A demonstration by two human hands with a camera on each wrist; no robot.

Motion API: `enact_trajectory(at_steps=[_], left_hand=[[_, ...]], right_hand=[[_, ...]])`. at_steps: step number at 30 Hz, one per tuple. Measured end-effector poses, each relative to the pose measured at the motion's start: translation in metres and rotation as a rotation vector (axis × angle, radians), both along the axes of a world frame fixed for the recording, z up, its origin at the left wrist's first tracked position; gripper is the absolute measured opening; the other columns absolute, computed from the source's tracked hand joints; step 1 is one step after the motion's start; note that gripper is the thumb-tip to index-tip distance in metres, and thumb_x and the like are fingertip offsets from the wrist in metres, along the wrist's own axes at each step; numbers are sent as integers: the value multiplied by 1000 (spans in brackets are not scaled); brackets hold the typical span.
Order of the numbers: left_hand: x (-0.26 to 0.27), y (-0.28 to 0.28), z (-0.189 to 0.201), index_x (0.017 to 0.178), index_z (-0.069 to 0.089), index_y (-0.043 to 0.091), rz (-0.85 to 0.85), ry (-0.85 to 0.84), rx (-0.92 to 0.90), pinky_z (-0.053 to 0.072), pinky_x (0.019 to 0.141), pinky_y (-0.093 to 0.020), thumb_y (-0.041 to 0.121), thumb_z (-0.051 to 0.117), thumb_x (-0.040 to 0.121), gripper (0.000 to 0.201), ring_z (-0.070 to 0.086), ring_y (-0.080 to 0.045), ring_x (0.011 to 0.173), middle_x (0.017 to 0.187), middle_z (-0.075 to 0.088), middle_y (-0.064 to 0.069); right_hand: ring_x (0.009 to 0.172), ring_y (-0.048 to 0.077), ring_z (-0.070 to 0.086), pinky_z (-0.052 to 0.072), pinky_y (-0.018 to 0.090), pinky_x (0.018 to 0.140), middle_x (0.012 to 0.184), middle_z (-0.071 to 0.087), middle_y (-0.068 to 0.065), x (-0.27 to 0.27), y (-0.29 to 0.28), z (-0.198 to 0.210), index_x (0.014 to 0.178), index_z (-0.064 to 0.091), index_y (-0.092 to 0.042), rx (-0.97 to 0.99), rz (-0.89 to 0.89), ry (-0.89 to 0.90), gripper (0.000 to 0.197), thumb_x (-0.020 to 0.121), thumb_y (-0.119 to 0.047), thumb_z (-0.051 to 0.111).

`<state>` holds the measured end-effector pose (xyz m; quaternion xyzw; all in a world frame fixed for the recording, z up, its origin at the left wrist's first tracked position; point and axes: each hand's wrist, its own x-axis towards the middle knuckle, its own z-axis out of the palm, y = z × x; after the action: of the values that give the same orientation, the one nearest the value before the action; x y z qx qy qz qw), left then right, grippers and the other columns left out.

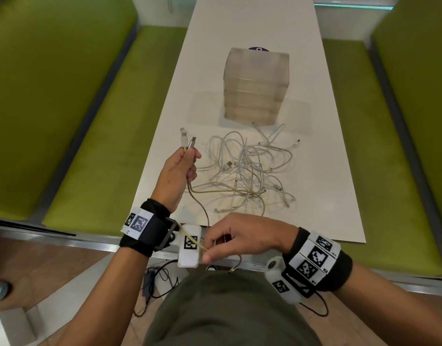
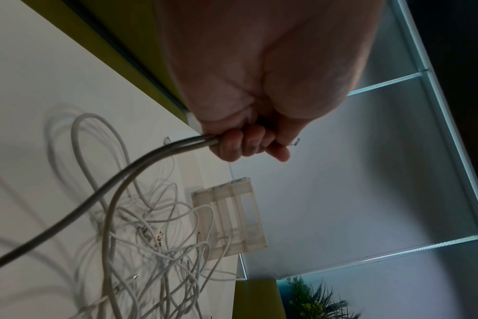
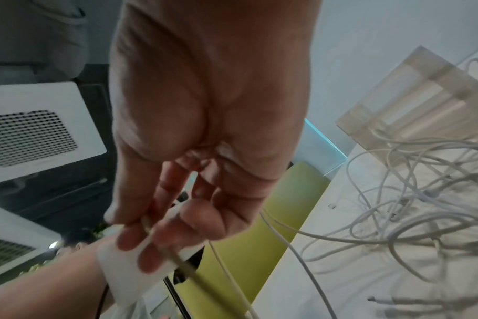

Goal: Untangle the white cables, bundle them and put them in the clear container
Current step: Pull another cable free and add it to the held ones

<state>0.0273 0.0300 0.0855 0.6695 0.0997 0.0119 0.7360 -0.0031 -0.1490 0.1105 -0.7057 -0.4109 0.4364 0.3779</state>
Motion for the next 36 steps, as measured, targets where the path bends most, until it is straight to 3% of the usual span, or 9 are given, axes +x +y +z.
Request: enact_trajectory(at_steps=[4, 8, 13, 18, 23, 26, 31, 34, 36], left_hand=[[-2, 0, 0, 84, 52, 11, -4, -4, -13, 24, 54, -19, 18, 34, 104, 28, 28, -5, 53, 55, 40, 17], [-1, 2, 2, 81, 54, 14, -7, -21, -17, 25, 55, -20, 21, 35, 104, 30, 29, -7, 55, 64, 33, 7], [1, 0, 8, 81, 54, 15, -12, -18, -73, 28, 57, -21, 21, 34, 104, 31, 33, -7, 56, 67, 41, 7], [0, -1, 14, 80, 54, 16, -30, -31, -105, 26, 58, -24, 21, 34, 104, 32, 32, -8, 56, 65, 45, 8], [-2, -4, 17, 80, 55, 17, -83, -51, -161, 27, 54, -22, 20, 33, 104, 32, 32, -8, 54, 62, 47, 7], [-3, -5, 17, 82, 54, 17, -130, -51, -170, 28, 53, -23, 22, 34, 103, 30, 34, -9, 52, 60, 47, 7], [-6, -3, 13, 83, 53, 14, -120, -10, -169, 30, 49, -22, 22, 33, 104, 30, 36, -10, 48, 58, 45, 6], [-8, 0, 10, 84, 53, 12, -91, -2, -172, 24, 46, -18, 21, 33, 103, 29, 27, -6, 45, 56, 40, 7], [-9, 2, 9, 85, 53, 12, -81, -5, -154, 24, 45, -17, 21, 34, 103, 29, 25, -5, 44, 56, 38, 8]], right_hand=[[67, 6, 58, 48, 23, 65, 82, 68, 6, 10, -11, -1, 96, 70, -9, 79, -237, 110, 14, 91, -20, 63], [67, 7, 61, 53, 27, 71, 82, 69, -2, 19, -19, -17, 103, 66, -15, -199, -138, -40, 14, 89, -17, 64], [109, 15, 57, 45, 36, 97, 121, 63, 1, 15, -23, -41, 127, 58, -18, -553, 76, -178, 47, 82, -20, 70], [84, 17, 61, 51, 32, 74, 94, 63, -4, 32, -31, -44, 95, 64, -19, -372, -286, -215, 16, 82, -24, 71], [81, 13, 51, 39, 26, 71, 99, 50, -4, 45, -35, -49, 105, 60, -17, -271, -606, -428, 20, 86, -15, 66], [92, 15, 55, 42, 26, 79, 110, 55, -1, 51, -37, -58, 118, 60, -17, -369, -551, -344, 27, 91, -13, 59], [100, 20, 60, 41, 25, 75, 110, 63, 3, 59, -26, -72, 106, 66, -16, -403, -409, -408, 20, 94, -10, 51], [103, 18, 50, 40, 31, 78, 110, 55, 2, 59, -15, -81, 108, 64, -24, -514, -178, -479, 24, 86, -32, 65], [101, 17, 44, 41, 33, 78, 106, 52, 1, 58, -11, -84, 105, 62, -23, -466, -191, -494, 30, 82, -42, 67]])
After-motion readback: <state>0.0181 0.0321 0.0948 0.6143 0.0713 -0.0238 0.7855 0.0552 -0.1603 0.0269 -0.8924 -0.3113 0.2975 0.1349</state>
